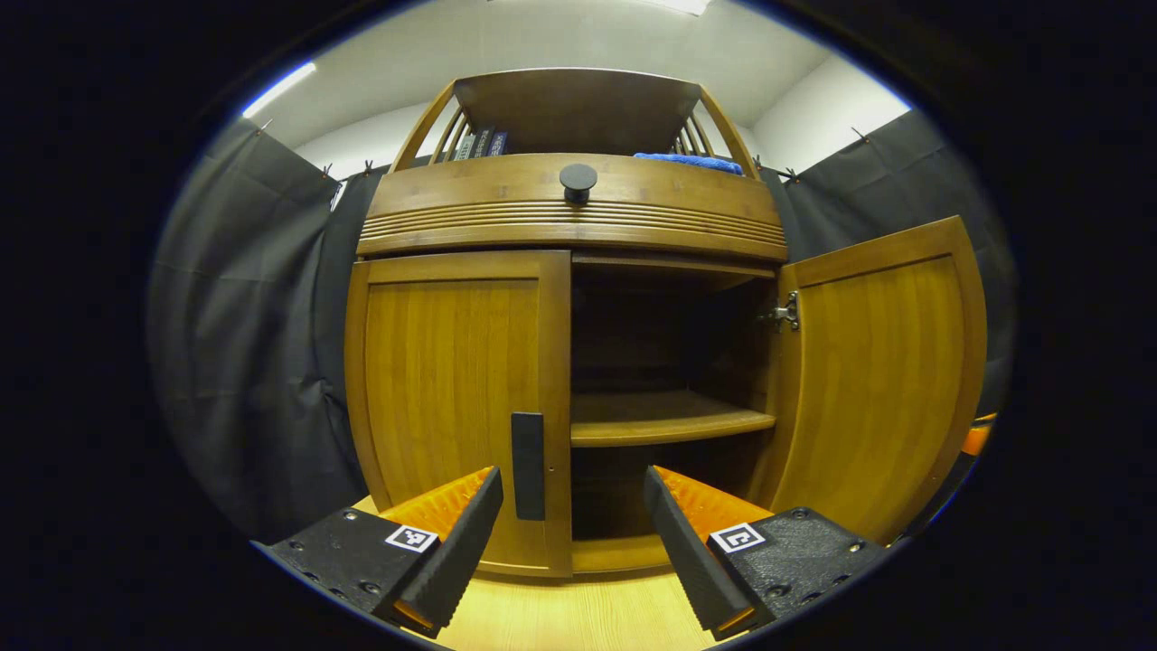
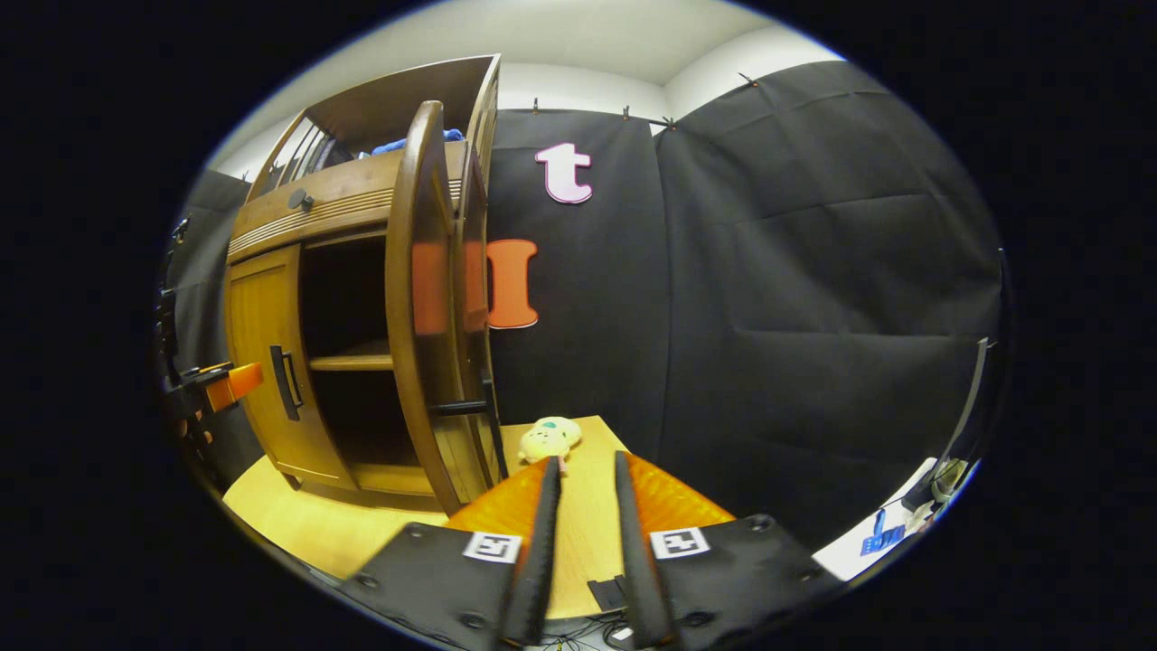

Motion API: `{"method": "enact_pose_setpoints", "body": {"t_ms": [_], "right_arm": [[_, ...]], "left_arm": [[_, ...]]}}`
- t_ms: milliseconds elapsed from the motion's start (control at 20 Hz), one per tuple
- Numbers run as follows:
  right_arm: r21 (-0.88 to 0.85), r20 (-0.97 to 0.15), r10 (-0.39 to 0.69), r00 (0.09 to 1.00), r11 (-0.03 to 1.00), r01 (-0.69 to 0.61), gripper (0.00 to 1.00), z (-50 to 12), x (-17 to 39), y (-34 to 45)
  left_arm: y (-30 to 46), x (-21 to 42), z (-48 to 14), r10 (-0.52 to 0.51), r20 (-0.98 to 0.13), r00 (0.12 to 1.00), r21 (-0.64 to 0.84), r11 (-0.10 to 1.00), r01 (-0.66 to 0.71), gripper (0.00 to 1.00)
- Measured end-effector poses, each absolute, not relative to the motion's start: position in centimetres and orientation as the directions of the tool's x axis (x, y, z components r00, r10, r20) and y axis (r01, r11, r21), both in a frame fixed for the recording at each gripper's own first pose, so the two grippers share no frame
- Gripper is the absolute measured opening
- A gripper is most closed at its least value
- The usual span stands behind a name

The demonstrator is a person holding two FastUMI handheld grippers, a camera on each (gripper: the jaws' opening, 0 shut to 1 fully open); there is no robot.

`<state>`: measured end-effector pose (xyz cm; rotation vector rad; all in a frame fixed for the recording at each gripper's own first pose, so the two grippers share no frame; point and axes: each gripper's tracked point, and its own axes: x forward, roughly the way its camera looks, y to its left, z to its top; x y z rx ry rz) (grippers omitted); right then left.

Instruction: Open the right door of the double-door shoe cabinet with the right hand, and open the left door with the left hand.

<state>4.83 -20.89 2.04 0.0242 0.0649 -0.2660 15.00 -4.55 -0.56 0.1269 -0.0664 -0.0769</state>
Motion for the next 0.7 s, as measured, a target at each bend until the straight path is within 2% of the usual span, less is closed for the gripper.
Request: {"method": "enact_pose_setpoints", "body": {"t_ms": [250,300,350,550,600,650,700], "right_arm": [[0.012,-0.068,-0.283,0.957,0.959,0.285,0.98,2.1,4.7,-21.2],[0.011,-0.063,-0.290,0.955,0.957,0.291,0.95,2.2,4.7,-21.3],[0.011,-0.058,-0.296,0.954,0.955,0.297,0.97,2.4,4.5,-21.3],[0.011,-0.057,-0.314,0.948,0.949,0.315,0.97,2.2,3.9,-21.7],[0.012,-0.059,-0.319,0.946,0.947,0.320,0.91,2.1,3.8,-21.7],[0.013,-0.061,-0.325,0.944,0.945,0.327,0.97,2.2,3.9,-21.8],[0.014,-0.064,-0.331,0.941,0.943,0.332,0.97,2.1,3.9,-21.8]], "left_arm": [[-3.1,18.3,-1.1,-0.047,0.059,0.997,0.111,0.993,0.041,0.92],[-2.7,18.8,-1.4,-0.037,0.057,0.998,0.106,0.994,0.031,0.92],[-2.1,19.3,-1.6,-0.026,0.055,0.998,0.104,0.994,0.020,0.92],[-0.1,21.4,-2.8,0.008,0.028,1.000,0.081,0.997,-0.010,0.92],[0.4,22.1,-3.3,0.013,0.017,1.000,0.073,0.997,-0.014,0.92],[0.7,22.7,-3.8,0.013,0.003,1.000,0.062,0.998,-0.013,0.92],[0.8,23.3,-4.3,0.009,-0.009,1.000,0.049,0.999,-0.008,0.92]]}}
